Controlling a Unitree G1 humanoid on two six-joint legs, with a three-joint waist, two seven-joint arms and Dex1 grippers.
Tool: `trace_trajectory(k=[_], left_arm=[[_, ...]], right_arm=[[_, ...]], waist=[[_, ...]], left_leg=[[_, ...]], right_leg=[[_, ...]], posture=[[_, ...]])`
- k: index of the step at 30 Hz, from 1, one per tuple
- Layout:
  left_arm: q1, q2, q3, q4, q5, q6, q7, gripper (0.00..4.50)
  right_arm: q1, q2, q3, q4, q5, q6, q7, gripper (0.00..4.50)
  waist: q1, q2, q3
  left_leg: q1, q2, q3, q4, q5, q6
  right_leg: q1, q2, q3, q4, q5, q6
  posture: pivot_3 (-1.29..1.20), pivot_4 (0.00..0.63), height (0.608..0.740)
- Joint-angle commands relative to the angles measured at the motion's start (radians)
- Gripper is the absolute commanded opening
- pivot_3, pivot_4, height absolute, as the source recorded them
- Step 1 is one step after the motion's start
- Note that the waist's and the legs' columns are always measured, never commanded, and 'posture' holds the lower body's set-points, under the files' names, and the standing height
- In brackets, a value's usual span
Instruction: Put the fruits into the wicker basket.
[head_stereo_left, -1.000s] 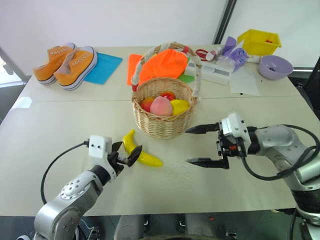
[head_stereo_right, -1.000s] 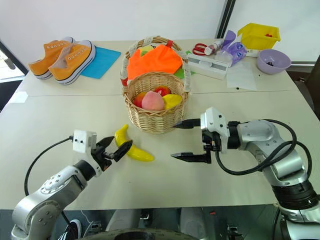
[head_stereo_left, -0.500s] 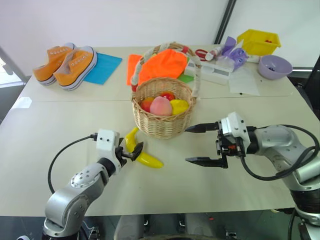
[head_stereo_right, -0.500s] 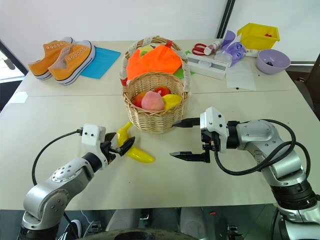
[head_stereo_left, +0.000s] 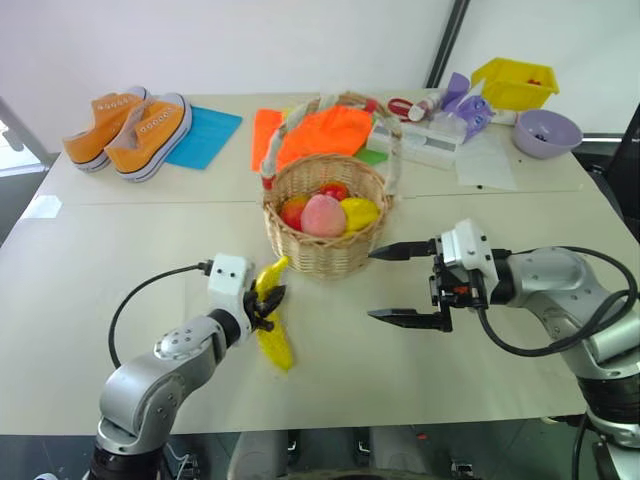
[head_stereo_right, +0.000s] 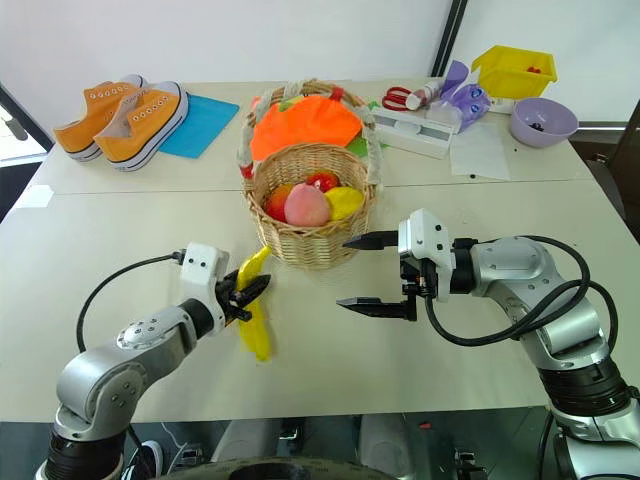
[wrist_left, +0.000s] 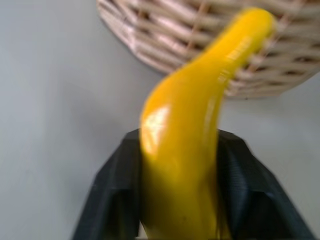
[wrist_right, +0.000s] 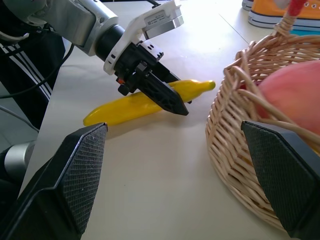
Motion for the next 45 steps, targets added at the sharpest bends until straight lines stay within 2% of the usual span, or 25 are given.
trace_trajectory(k=[1,8,11,13,16,20,23,26,28,31,36,38,41,45], left_arm=[[0.012,0.023,0.047,0.004,0.062,0.025,0.039,1.76],[0.059,0.062,0.119,-0.048,0.049,0.039,0.018,1.76],[0.088,0.088,0.15,-0.05,0.067,0.027,0.014,1.23],[0.095,0.097,0.162,-0.049,0.08,0.002,0.014,1.18],[0.09,0.086,0.204,-0.058,0.003,-0.044,-0.059,1.18],[0.085,0.169,0.325,-0.102,-0.197,-0.129,-0.347,1.17],[-0.013,0.178,0.35,-0.053,-0.262,-0.126,-0.344,1.17],[-0.112,0.125,0.286,-0.048,-0.31,-0.098,-0.29,1.17],[-0.221,0.04,0.262,-0.015,-0.346,-0.081,-0.184,1.17],[-0.364,-0.033,0.209,0.043,-0.384,-0.024,-0.1,1.17],[-0.556,-0.104,0.14,0.208,-0.31,0.013,-0.002,1.17],[-0.597,-0.11,0.113,0.252,-0.273,0.011,0.006,1.17],[-0.628,-0.168,0.147,0.293,-0.295,0.026,0.065,1.17],[-0.643,-0.219,0.081,0.285,-0.238,-0.033,0.052,1.17]], right_arm=[[-0.003,-0.003,-0.017,-0.016,0.008,-0.007,0.003,4.5],[-0.007,0.005,-0.015,-0.008,0.003,-0.015,-0.001,4.5],[-0.007,0.005,-0.015,-0.006,0.003,-0.015,0.001,4.5],[-0.008,0.005,-0.013,-0.005,0.003,-0.015,0.003,4.5],[-0.01,0.009,-0.01,0.001,0.001,-0.016,0.003,4.5],[-0.022,0.013,-0.025,0.016,0.023,0.001,0.001,4.5],[-0.033,0.023,-0.031,0.024,0.036,-0.001,0.003,4.5],[-0.04,0.04,-0.039,0.03,0.049,0.003,-0.009,4.5],[-0.045,0.054,-0.053,0.035,0.061,0.006,-0.026,4.5],[-0.048,0.07,-0.077,0.036,0.088,0.033,-0.062,4.5],[-0.048,0.082,-0.059,0.028,0.065,0.024,-0.08,4.5],[-0.046,0.087,-0.056,0.023,0.059,0.02,-0.09,4.5],[-0.042,0.089,-0.056,0.016,0.062,0.024,-0.1,4.5],[-0.035,0.095,-0.052,0.014,0.056,0.021,-0.112,4.5]], waist=[[0.0,0.0,0.0],[-0.001,0.0,0.0],[0.0,0.0,0.0],[-0.001,0.0,0.0],[0.0,0.0,0.0],[0.001,0.0,0.0],[0.005,0.0,0.001],[0.005,0.0,0.001],[0.006,-0.001,0.001],[0.015,-0.003,0.002],[0.022,-0.004,0.003],[0.023,-0.004,0.003],[0.026,-0.004,0.003],[0.027,-0.006,0.004]], left_leg=[[0.0,0.0,0.0,0.0,0.0,0.0],[0.0,0.001,0.0,0.0,0.0,0.0],[0.0,0.001,0.0,0.0,0.0,0.0],[0.0,0.001,0.0,0.0,0.0,0.0],[0.0,0.001,0.0,0.0,0.0,0.0],[-0.001,0.001,0.0,0.0,0.0,-0.001],[-0.001,0.001,0.0,0.0,0.0,-0.001],[-0.001,0.0,0.0,0.0,0.0,-0.001],[-0.001,-0.001,0.0,0.0,0.0,-0.001],[-0.001,-0.001,0.0,0.001,0.001,-0.001],[-0.001,-0.001,0.0,0.001,0.001,-0.001],[-0.001,-0.001,0.0,0.001,0.001,-0.001],[-0.001,-0.001,0.0,0.001,0.001,-0.001],[-0.001,-0.001,0.0,0.001,0.001,-0.001]], right_leg=[[0.0,0.0,0.0,0.0,0.0,0.0],[0.0,0.001,0.0,0.001,0.0,0.0],[0.0,0.001,0.0,0.001,0.0,0.0],[0.0,0.001,0.0,0.001,0.0,-0.001],[-0.001,0.001,0.0,0.001,-0.002,-0.003],[-0.001,0.0,0.0,0.0,-0.002,-0.003],[-0.002,-0.001,0.0,0.0,-0.002,-0.003],[0.0,-0.001,0.0,0.0,-0.002,-0.003],[0.0,-0.001,0.0,-0.001,0.0,0.0],[0.001,0.0,0.0,0.0,0.003,0.004],[0.0,0.002,0.0,0.0,0.003,0.005],[0.0,0.003,0.0,0.0,0.003,0.005],[0.0,0.004,-0.001,0.001,0.003,0.005],[0.0,0.003,0.0,0.0,0.003,0.005]], posture=[[0.0,0.15,0.74],[0.0,0.15,0.74],[0.0,0.15,0.74],[0.0,0.15,0.74],[0.0,0.15,0.74],[0.0,0.15,0.74],[0.0,0.15,0.74],[0.0,0.15,0.74],[0.0,0.15,0.74],[0.0,0.15,0.74],[0.0,0.15,0.74],[0.0,0.15,0.74],[0.0,0.15,0.74],[0.0,0.15,0.74]])
